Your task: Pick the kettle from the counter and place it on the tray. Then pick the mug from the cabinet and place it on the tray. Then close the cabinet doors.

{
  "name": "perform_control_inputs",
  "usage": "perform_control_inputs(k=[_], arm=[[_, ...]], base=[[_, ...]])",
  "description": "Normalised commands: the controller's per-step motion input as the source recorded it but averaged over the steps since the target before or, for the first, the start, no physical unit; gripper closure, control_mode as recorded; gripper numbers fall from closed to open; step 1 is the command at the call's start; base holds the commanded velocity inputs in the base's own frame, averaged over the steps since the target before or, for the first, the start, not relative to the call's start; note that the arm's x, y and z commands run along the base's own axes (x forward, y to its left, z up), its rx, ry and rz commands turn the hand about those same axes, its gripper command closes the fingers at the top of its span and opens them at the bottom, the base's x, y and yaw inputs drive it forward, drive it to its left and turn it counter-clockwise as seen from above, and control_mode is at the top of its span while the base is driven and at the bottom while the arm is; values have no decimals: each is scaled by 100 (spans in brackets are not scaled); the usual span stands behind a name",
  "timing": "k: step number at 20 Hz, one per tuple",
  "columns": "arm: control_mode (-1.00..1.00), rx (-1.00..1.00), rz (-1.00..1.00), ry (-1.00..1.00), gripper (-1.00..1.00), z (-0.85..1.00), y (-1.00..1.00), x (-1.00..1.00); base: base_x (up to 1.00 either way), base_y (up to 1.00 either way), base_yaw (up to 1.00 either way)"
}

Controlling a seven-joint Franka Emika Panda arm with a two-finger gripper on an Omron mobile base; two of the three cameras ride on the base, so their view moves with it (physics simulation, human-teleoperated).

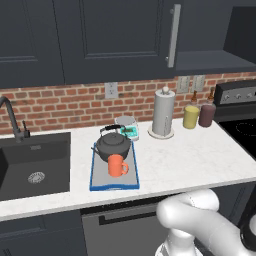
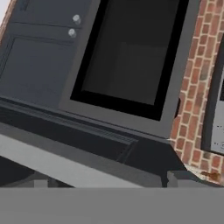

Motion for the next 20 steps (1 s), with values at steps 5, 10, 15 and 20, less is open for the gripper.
perform_control_inputs(k=[5, 10, 15, 20], arm=[[-100, -8, 26, 19, -100, 7, 16, 19], [-100, -9, 28, 16, -100, 1, 38, 10], [-100, -10, 24, 5, -100, 0, 58, 11], [-100, -10, 17, 0, -100, -2, 76, 32]], base=[[0, 0, 0], [0, 0, 0], [0, 0, 0], [0, 0, 0]])
